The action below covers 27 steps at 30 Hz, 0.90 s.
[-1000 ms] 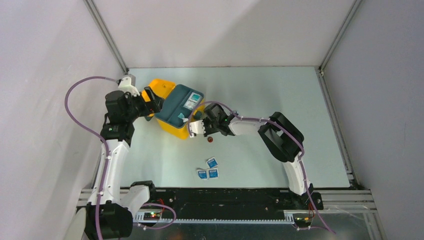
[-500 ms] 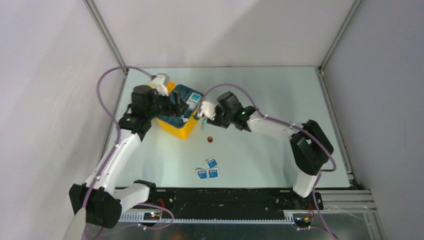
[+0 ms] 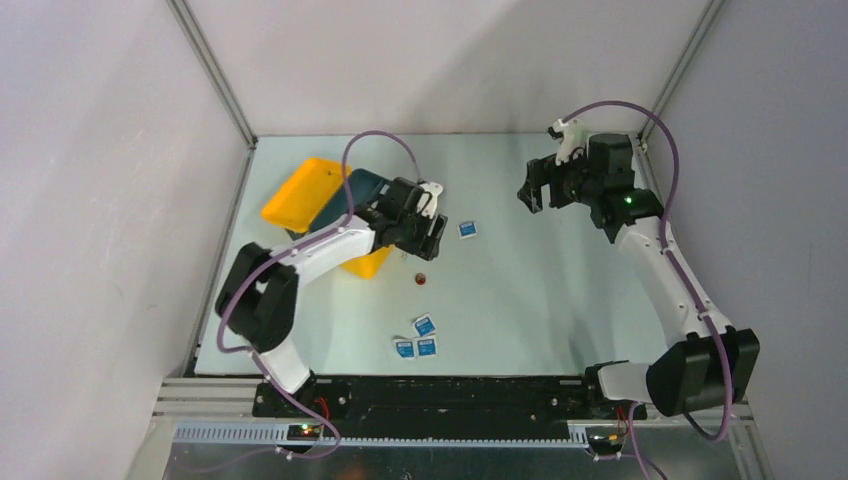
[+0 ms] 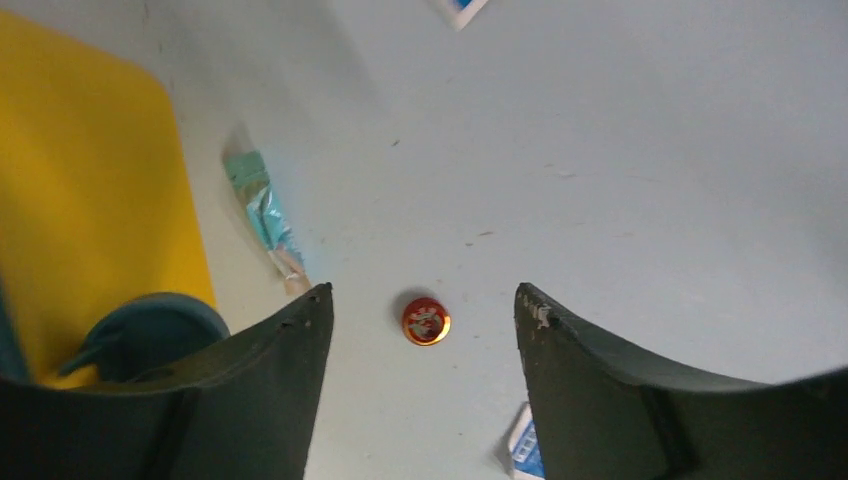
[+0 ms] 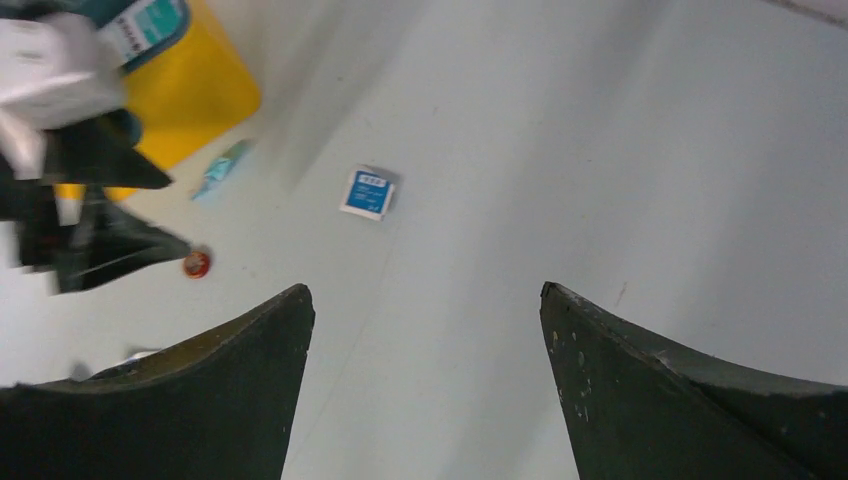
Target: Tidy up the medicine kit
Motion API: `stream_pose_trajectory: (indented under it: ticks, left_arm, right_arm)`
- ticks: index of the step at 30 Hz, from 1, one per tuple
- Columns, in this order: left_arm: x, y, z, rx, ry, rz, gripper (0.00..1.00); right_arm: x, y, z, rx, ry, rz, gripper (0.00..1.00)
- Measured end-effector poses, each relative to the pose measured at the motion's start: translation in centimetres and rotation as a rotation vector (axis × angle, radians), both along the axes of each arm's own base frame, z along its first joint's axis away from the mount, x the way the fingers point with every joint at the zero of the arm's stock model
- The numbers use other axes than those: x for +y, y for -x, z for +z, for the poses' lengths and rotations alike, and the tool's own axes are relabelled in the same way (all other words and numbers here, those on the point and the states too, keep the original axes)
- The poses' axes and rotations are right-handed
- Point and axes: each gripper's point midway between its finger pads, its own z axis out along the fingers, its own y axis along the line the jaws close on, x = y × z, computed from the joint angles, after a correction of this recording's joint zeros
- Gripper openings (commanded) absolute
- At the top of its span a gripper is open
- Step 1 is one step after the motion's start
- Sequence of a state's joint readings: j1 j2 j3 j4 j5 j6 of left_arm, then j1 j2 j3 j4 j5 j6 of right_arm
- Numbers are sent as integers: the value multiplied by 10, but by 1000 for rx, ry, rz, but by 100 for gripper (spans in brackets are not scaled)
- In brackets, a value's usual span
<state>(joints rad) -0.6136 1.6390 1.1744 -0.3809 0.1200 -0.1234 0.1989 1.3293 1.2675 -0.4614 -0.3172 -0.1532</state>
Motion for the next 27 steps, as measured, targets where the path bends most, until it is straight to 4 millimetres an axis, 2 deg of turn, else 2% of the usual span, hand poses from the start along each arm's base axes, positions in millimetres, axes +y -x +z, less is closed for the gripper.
stream_pose_trajectory:
  ticks: [2, 4, 10, 17, 19, 22, 27]
  left_arm:
    - [6, -6, -26, 34, -89, 34, 77]
    - [9, -9, -37, 47, -132, 51, 78]
    - [21, -24, -56, 34, -246, 112, 72]
    - [32, -30, -87, 68, -346, 137, 56]
    - [32, -33, -87, 62, -352, 143, 50]
    - [31, -35, -89, 63, -358, 142, 37]
    - [31, -35, -90, 67, -366, 131, 24]
  right_arm:
    - [1, 9, 5, 5, -36, 8, 87]
    - [1, 16, 4, 20, -63, 13, 87]
    - [4, 27, -6, 84, -123, 29, 85]
    - [10, 32, -5, 110, -172, 51, 84]
    - [12, 33, -4, 114, -183, 57, 84]
    - [13, 34, -3, 118, -194, 66, 84]
    - [15, 36, -4, 125, -202, 76, 84]
